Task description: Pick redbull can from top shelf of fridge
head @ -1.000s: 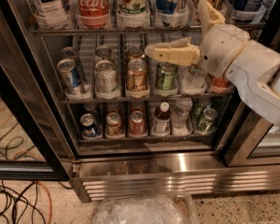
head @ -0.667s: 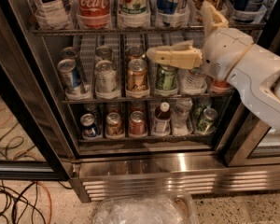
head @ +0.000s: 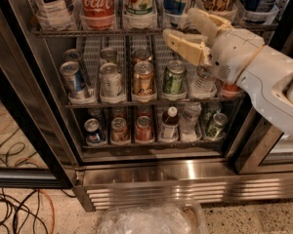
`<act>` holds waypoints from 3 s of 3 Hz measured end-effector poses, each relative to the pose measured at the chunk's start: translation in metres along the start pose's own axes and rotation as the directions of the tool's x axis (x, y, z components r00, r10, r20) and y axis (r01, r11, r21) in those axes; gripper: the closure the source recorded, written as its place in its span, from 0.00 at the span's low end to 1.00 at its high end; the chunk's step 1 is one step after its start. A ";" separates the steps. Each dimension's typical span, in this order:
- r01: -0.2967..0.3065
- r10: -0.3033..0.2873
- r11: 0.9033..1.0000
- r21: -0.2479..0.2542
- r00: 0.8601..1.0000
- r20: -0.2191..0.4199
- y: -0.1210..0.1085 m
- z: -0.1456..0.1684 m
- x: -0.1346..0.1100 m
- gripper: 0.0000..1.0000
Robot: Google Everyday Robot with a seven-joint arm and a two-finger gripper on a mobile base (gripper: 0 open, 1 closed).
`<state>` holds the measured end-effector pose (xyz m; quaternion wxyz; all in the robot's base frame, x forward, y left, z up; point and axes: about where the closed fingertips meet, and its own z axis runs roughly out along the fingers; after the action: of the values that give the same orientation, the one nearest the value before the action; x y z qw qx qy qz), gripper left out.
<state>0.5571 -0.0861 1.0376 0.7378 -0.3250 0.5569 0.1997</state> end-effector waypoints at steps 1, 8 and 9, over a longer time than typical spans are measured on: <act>0.000 0.000 1.000 0.000 1.000 0.000 0.000 0.000 0.000 0.34; -0.019 0.017 0.994 0.108 1.000 0.017 -0.051 0.030 0.002 0.36; -0.024 0.023 0.994 0.106 1.000 0.012 -0.063 0.044 0.001 0.36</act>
Offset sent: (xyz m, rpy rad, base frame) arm 0.0000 0.0000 0.0000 0.0000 0.0000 0.0000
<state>0.6292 -0.1001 1.0604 0.7546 -0.2778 0.5665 0.1802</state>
